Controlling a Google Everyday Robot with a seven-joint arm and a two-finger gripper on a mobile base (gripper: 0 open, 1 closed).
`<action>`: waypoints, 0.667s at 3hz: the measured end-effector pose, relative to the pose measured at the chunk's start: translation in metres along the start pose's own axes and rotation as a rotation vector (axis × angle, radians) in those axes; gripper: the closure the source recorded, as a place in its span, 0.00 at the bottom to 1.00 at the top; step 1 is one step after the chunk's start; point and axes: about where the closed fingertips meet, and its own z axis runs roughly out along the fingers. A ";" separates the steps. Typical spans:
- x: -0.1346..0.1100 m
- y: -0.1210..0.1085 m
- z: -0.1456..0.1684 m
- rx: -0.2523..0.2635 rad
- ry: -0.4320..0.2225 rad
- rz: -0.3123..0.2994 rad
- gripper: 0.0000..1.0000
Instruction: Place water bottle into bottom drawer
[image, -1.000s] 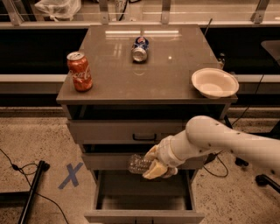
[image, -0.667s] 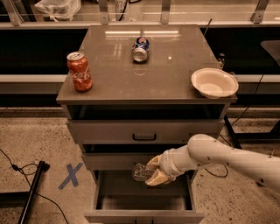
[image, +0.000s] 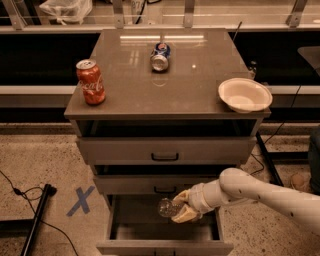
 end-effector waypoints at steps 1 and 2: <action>0.043 0.016 0.019 -0.031 -0.039 0.098 1.00; 0.045 0.020 0.025 -0.040 -0.046 0.107 1.00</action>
Offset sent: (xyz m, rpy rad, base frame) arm -0.0131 -0.0139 -0.0405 0.0417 0.0805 -0.0396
